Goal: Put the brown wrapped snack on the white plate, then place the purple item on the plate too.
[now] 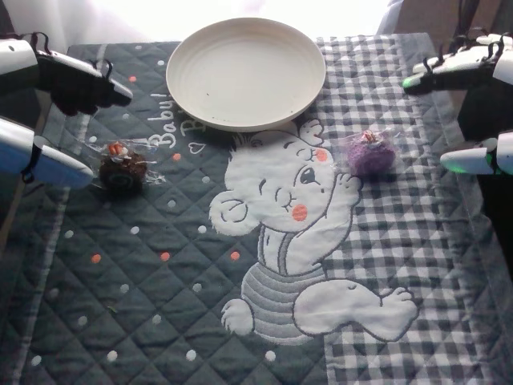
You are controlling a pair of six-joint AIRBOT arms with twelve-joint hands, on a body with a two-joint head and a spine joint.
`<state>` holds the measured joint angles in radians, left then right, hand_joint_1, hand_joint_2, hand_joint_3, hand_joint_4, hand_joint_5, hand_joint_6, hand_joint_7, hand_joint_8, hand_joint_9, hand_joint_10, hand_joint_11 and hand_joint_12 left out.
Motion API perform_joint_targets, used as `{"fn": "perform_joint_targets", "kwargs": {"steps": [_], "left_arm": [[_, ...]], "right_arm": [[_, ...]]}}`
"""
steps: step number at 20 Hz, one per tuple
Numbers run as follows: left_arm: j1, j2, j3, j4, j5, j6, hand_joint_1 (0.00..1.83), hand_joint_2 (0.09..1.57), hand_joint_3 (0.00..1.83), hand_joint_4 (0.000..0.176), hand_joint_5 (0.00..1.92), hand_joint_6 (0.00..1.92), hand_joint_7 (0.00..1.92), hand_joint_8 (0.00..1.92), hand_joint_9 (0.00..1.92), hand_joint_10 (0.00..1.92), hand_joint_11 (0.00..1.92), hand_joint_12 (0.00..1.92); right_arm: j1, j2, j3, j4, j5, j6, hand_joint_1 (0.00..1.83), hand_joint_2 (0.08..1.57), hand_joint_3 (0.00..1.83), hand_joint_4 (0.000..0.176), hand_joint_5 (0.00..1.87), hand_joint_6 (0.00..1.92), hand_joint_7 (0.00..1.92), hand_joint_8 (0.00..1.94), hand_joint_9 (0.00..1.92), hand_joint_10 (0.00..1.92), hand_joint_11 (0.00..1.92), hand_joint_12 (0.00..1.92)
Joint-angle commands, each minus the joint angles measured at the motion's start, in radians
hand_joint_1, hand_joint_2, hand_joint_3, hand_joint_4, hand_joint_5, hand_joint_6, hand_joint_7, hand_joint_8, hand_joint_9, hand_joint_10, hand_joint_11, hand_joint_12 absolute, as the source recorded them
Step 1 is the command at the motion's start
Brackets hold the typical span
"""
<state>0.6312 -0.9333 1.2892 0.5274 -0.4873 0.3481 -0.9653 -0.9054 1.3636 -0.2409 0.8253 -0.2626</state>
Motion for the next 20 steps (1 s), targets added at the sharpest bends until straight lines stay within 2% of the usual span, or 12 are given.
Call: {"fn": "perform_joint_targets", "kwargs": {"steps": [1,6,10,11,12,13,14,15,16,18,19,20], "left_arm": [[-0.018,-0.007,0.004,-0.033,-0.087,-0.004,0.78,0.86,0.0,0.05,0.6,0.01,0.64,0.01,0.76,0.03,0.62,0.79],[-0.054,-0.069,0.046,0.04,-0.004,-0.004,0.72,0.86,0.0,0.069,0.58,0.0,0.67,0.0,0.84,0.01,0.52,1.02],[-0.093,-0.148,0.105,0.129,0.098,-0.003,0.73,0.85,0.0,0.063,0.66,0.0,0.78,0.01,0.95,0.04,0.57,1.16],[-0.097,-0.161,0.115,0.146,0.116,-0.003,0.78,0.83,0.0,0.05,0.73,0.01,0.89,0.03,1.09,0.11,0.65,1.29],[-0.102,-0.176,0.122,0.18,0.145,-0.003,0.91,0.88,0.0,0.017,0.91,0.01,1.13,0.18,0.94,1.04,0.74,1.6],[-0.102,-0.178,0.123,0.185,0.149,-0.003,0.91,0.88,0.0,0.017,0.91,0.01,1.13,0.18,0.94,1.04,0.74,1.6],[-0.102,-0.184,0.128,0.19,0.158,-0.003,0.96,0.9,0.0,0.0,1.0,0.01,1.01,0.81,0.86,1.47,0.75,1.79],[-0.102,-0.189,0.132,0.19,0.164,-0.003,1.1,1.0,0.01,0.0,1.16,0.48,1.02,1.03,0.89,1.55,0.75,1.83],[-0.101,-0.192,0.135,0.19,0.166,-0.003,1.17,1.06,0.0,0.0,1.1,0.75,1.06,0.98,0.91,1.57,0.76,1.8],[-0.102,-0.193,0.135,0.19,0.166,-0.003,1.18,1.06,0.0,0.0,1.1,0.76,1.08,0.89,0.91,1.47,0.74,1.71],[-0.102,-0.193,0.136,0.19,0.165,-0.003,1.18,1.06,0.0,0.0,1.11,0.74,1.14,0.69,0.95,1.44,0.75,1.78],[-0.106,-0.196,0.139,0.185,0.161,-0.003,1.18,1.05,0.0,0.0,1.14,0.71,1.04,1.11,0.94,1.62,0.8,1.89]], "right_arm": [[0.01,0.001,0.006,0.04,0.103,0.009,0.88,1.11,0.0,0.019,0.45,0.0,0.34,0.0,0.28,0.01,0.04,0.64],[0.01,0.001,0.008,0.043,0.103,0.009,0.9,1.13,0.0,0.035,0.43,0.0,0.31,0.0,0.27,0.0,0.01,0.71],[0.01,0.001,0.008,0.044,0.103,0.009,0.97,1.11,0.0,0.044,0.44,0.0,0.33,0.0,0.33,0.0,0.04,0.8],[0.01,0.001,0.008,0.044,0.104,0.009,0.94,1.11,0.0,0.063,0.43,0.0,0.32,0.0,0.32,0.0,0.03,0.8],[0.01,0.001,0.008,0.044,0.105,0.009,0.96,1.1,0.0,0.074,0.44,0.0,0.32,0.0,0.33,0.0,0.04,0.82],[0.01,0.001,0.008,0.044,0.105,0.009,0.96,1.1,0.0,0.074,0.44,0.0,0.32,0.0,0.33,0.0,0.04,0.82],[0.01,0.001,0.008,0.044,0.105,0.009,0.99,1.09,0.0,0.069,0.45,0.0,0.32,0.0,0.32,0.0,0.01,0.88],[0.01,0.001,0.008,0.044,0.105,0.009,0.99,1.09,0.0,0.076,0.45,0.0,0.31,0.0,0.33,0.0,0.01,0.9],[0.01,0.001,0.008,0.045,0.105,0.009,0.96,1.1,0.01,0.092,0.44,0.0,0.3,0.0,0.33,0.0,0.0,0.91],[0.01,0.001,0.009,0.046,0.105,0.009,0.94,1.11,0.01,0.095,0.44,0.0,0.31,0.01,0.34,0.0,0.01,0.91],[0.01,0.0,0.01,0.049,0.105,0.009,0.95,1.11,0.01,0.087,0.44,0.0,0.3,0.0,0.31,0.0,0.0,0.87],[0.01,0.0,0.011,0.051,0.105,0.009,0.96,1.11,0.0,0.073,0.44,0.0,0.31,0.0,0.32,0.0,0.0,0.86]]}}
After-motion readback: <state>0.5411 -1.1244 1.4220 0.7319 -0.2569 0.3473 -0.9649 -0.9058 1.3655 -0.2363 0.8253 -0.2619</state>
